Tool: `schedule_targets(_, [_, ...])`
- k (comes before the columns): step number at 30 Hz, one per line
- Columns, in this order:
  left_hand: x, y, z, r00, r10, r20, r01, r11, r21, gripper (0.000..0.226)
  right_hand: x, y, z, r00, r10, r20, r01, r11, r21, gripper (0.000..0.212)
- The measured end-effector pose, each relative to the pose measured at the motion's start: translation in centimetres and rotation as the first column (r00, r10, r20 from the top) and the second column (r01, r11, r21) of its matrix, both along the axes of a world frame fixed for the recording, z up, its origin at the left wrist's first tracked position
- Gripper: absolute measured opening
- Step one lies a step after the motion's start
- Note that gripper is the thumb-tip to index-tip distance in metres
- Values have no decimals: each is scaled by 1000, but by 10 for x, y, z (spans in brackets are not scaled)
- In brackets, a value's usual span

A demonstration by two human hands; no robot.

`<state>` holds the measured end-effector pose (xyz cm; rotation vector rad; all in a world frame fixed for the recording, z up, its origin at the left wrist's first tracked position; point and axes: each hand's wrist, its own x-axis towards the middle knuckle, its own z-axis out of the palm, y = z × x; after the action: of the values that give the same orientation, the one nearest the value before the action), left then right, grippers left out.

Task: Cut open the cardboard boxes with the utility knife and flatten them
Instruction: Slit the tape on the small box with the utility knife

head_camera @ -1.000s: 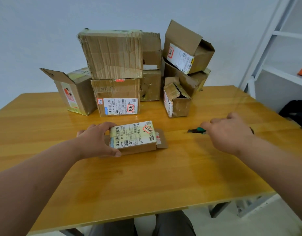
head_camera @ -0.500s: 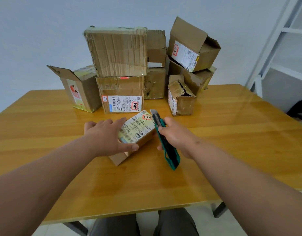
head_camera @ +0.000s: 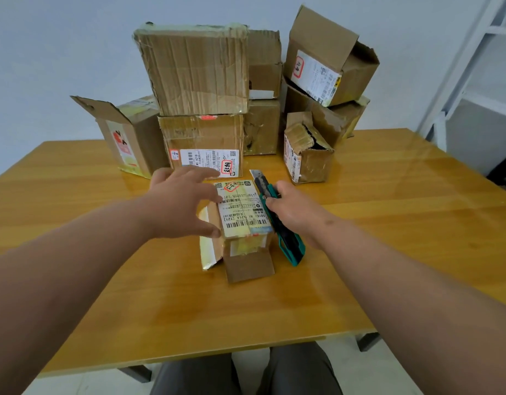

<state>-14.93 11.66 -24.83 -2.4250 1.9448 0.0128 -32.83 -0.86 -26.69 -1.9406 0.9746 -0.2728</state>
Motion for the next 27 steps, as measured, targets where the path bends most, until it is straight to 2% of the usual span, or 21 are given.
schedule_targets(3, [2,-7,-1,994,-104,37,101,991,83,91,0,-6,-4,999,4,-35,-6,998,-67,19])
schedule_targets(5, [1,-14,-2,981,-117,156,104,990,91,106,-2,-12,-7,999,-41,-25,38,996,-84,20])
schedule_targets(7, [0,-22,-4,955,-127,266,104,990,99,108,-7,-19,-9,991,-130,18,131,989,-67,18])
schedule_targets(10, [-1,-36,-6,934,-115,337,80,990,116,105,-20,-27,-13,971,-230,65,226,973,53,17])
schedule_targets(12, [-1,-43,-8,950,-83,302,52,992,111,108,-30,-28,-16,970,-241,20,238,964,116,20])
schedule_targets(15, [-2,-46,-13,992,-62,109,45,987,152,111,-44,-24,-22,981,-189,-33,192,960,206,31])
schedule_targets(17, [-3,-47,-13,999,-43,6,41,979,198,112,-49,-21,-23,990,-137,-42,143,970,198,34])
schedule_targets(22, [-1,-47,-11,995,-11,99,-6,986,169,108,-52,-22,-22,993,-83,-84,96,982,162,37])
schedule_targets(27, [0,-41,-20,985,-15,170,-21,978,208,124,-51,-22,-22,994,-51,-96,66,986,156,39])
